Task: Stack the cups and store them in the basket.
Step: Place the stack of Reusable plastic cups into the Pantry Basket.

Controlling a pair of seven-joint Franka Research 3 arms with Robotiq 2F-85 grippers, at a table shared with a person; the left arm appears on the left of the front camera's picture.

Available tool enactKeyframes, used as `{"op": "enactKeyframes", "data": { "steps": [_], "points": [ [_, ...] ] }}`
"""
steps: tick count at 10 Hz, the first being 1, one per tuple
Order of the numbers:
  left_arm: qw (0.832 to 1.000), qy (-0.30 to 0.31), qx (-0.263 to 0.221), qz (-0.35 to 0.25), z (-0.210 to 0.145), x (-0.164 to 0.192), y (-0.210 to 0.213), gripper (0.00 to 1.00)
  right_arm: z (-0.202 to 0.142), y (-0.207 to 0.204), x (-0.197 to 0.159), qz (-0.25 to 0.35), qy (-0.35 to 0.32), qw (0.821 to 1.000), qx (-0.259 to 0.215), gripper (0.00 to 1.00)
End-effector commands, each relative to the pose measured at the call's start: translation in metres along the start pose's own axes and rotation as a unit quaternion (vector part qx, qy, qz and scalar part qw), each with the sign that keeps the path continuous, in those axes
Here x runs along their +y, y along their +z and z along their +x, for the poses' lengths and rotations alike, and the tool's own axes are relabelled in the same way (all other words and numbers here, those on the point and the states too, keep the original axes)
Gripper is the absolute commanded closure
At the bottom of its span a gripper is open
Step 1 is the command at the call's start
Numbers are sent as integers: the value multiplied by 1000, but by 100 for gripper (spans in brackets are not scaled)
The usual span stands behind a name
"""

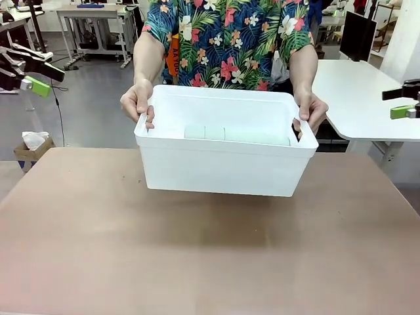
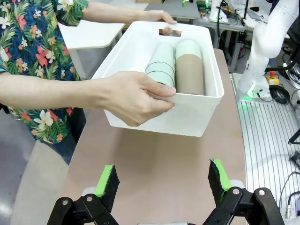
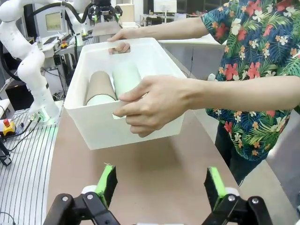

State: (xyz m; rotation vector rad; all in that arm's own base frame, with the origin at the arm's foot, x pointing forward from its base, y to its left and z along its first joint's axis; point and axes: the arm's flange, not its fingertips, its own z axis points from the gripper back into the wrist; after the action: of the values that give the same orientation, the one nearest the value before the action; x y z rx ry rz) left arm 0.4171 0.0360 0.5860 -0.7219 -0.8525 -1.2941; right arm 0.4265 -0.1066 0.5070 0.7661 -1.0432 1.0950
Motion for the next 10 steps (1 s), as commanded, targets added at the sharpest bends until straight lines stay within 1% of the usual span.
{"op": "enactKeyframes", "data": {
  "steps": [1,10],
  "points": [
    [1000,3,-4,-2,3,-2,-1,0,3,0,1,-3,-2,1000,2,0],
    [1000,3,-4,-2,3,-2,-1,0,3,0,1,-3,-2,1000,2,0]
  ]
}}
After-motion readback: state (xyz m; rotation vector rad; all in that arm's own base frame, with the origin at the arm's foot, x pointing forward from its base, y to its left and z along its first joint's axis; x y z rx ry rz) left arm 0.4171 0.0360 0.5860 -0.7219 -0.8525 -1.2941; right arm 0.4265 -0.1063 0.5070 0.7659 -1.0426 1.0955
